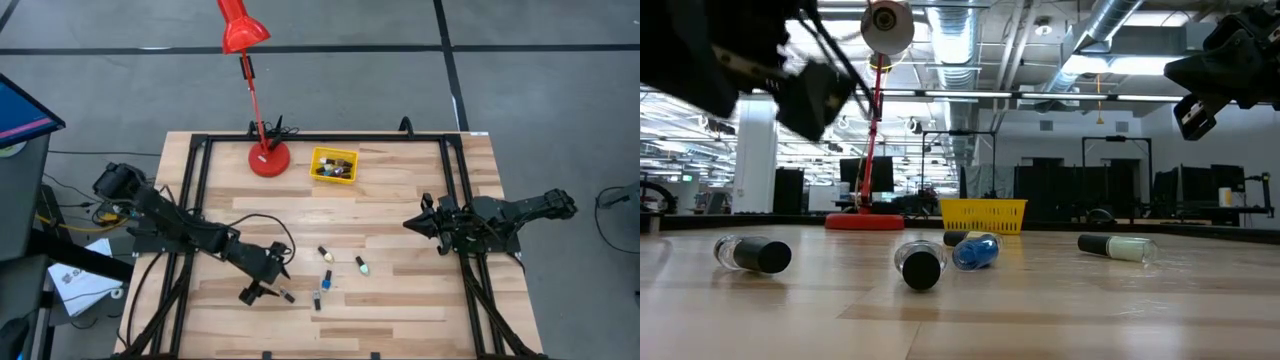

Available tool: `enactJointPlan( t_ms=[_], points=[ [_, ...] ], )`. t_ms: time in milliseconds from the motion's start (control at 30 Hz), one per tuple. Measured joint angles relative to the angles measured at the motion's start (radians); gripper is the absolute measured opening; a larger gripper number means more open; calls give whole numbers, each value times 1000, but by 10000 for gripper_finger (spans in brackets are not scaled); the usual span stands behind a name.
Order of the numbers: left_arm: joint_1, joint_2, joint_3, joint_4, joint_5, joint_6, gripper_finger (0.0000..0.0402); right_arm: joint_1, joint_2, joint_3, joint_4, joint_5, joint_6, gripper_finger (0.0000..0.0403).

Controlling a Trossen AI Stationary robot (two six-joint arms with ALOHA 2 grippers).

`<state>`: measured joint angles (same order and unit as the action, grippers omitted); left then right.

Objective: Pick & Place Nail Polish
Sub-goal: Put the left transparent nail polish bottle into the yellow bin

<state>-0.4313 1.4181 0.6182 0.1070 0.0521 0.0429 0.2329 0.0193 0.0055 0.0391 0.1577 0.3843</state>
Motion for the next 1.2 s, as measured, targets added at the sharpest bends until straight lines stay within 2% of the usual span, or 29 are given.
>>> enactJointPlan(
  t_ms=[367, 833, 933, 1200],
  points=[
    [-40, 207, -28, 252, 12, -51, 254, 0, 0, 0, 0, 0, 0, 1],
    [-48, 362, -24, 311, 7, -52, 253, 0, 0, 0, 0, 0, 0, 1],
    [-48, 379, -33, 332, 5, -52, 240, 0, 0, 0, 0, 0, 0, 1],
    [-48, 382, -133, 494, -10, -54, 167, 0, 0, 0, 0, 0, 0, 1]
  ],
)
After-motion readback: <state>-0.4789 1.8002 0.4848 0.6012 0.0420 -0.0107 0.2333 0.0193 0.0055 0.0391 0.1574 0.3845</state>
